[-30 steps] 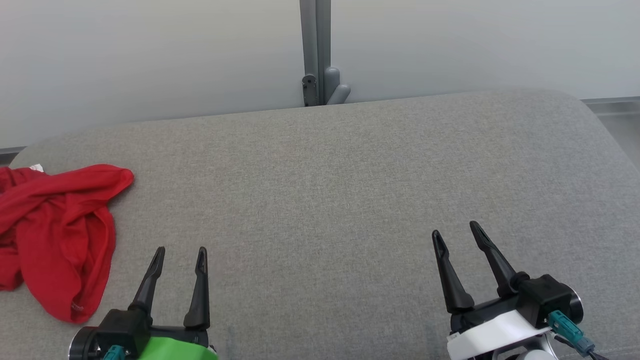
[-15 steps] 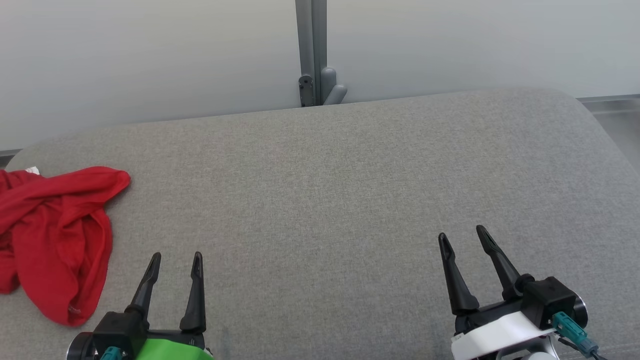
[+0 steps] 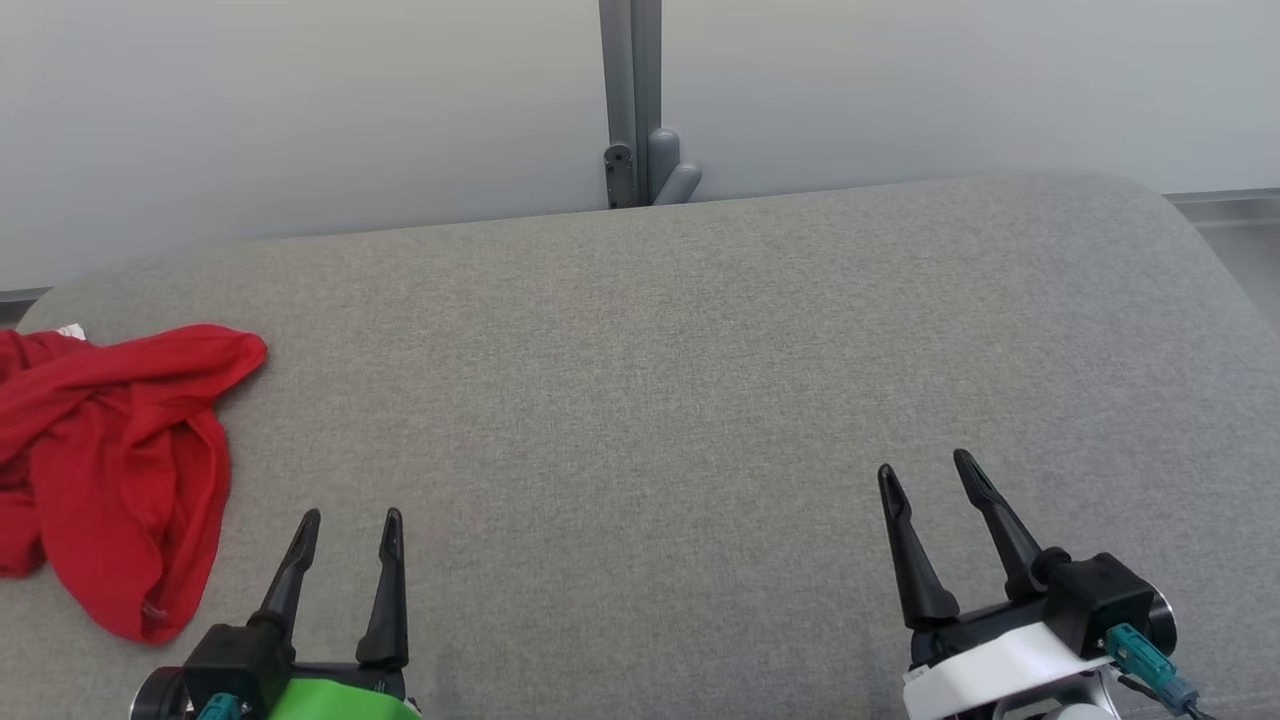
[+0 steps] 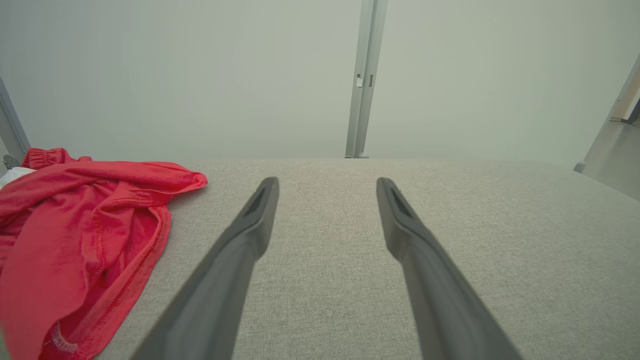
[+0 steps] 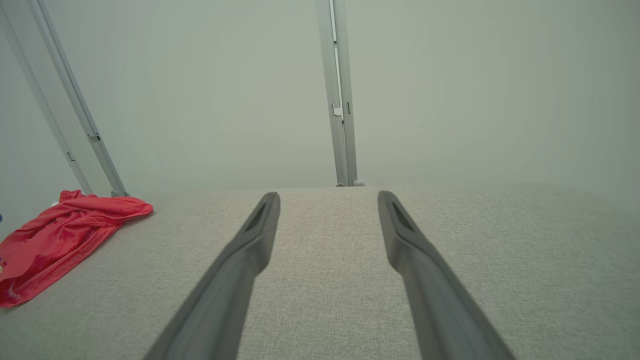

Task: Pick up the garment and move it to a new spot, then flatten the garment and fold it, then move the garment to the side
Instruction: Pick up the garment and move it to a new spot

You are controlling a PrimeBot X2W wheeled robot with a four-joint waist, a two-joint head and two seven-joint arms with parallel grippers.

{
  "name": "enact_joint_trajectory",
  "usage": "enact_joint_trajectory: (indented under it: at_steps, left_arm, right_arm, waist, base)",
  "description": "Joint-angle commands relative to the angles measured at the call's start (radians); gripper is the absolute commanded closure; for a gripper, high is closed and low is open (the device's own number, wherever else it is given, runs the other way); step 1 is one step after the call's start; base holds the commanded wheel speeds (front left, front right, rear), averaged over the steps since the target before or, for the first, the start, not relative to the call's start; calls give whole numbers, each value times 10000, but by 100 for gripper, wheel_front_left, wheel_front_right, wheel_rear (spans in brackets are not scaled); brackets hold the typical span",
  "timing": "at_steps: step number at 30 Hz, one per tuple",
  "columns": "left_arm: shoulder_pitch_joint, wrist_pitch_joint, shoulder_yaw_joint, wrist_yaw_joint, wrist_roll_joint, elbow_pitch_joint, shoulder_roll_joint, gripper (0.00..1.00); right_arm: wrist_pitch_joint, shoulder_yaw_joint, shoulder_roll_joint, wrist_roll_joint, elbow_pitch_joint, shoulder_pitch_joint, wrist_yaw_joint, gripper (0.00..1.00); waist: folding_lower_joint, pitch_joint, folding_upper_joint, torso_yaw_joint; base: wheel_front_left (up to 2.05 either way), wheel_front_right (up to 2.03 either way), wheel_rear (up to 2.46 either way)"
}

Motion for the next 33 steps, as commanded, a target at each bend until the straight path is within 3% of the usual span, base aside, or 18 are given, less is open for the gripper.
enact_joint_trajectory:
  at_steps: [1,33]
  left_arm:
    - [-73,-20,61,-33,-58,19,35,0]
    - [-227,-20,795,-33,43,162,9,0]
  right_arm:
    - [-44,-14,-36,23,-36,91,1,0]
    - [-43,265,-35,-8,90,-71,1,0]
  waist:
    - [0,24,0,63]
    - [0,226,0,2889]
  base:
    - [0,0,0]
    - [0,0,0]
